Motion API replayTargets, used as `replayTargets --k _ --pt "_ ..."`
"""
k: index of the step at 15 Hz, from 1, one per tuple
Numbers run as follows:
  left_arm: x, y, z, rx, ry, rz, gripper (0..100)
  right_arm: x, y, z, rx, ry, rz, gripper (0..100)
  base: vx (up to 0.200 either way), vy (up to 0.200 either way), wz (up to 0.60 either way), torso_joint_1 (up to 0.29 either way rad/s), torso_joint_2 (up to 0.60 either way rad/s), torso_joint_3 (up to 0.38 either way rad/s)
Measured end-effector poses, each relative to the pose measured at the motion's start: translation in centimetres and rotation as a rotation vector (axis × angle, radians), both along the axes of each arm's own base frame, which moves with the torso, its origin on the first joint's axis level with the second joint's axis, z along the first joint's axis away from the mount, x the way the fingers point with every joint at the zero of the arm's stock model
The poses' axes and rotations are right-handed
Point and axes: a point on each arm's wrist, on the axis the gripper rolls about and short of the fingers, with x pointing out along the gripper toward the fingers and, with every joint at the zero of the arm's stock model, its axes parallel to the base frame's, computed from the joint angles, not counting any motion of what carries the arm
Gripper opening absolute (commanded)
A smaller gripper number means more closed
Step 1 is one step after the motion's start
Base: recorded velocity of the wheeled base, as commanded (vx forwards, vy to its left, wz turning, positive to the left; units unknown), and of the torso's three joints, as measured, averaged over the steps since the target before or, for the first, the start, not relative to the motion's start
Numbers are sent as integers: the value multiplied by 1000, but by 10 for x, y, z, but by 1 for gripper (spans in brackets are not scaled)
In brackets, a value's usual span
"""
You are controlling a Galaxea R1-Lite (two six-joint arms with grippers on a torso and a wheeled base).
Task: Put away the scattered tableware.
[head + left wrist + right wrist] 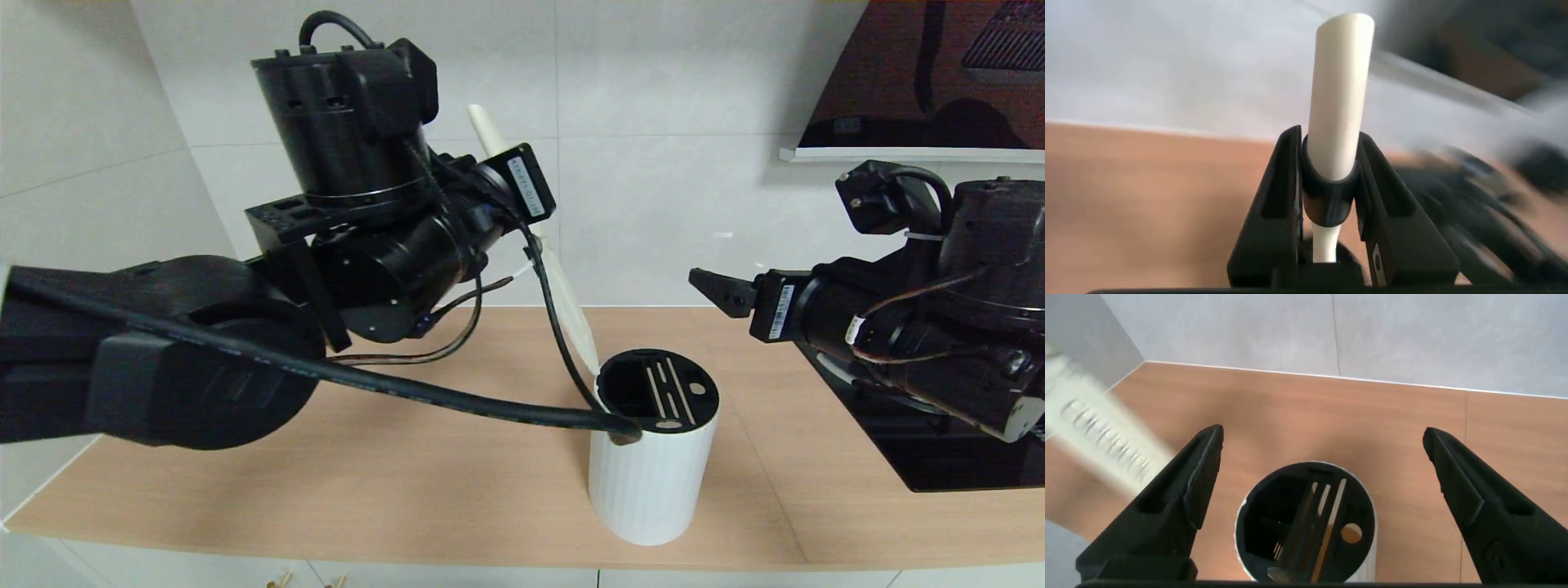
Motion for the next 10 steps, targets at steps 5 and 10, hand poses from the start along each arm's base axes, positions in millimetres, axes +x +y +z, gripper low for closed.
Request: replayTargets --k 5,10 --pt "-5 -36 -7 57 -203 140 0 7 3 -8 -14 22 -4 100 0 0 0 0 0 0" --pt "-13 -66 -40 119 -279 125 0 9 5 -12 -20 31 -4 100 0 0 0 0 0 0"
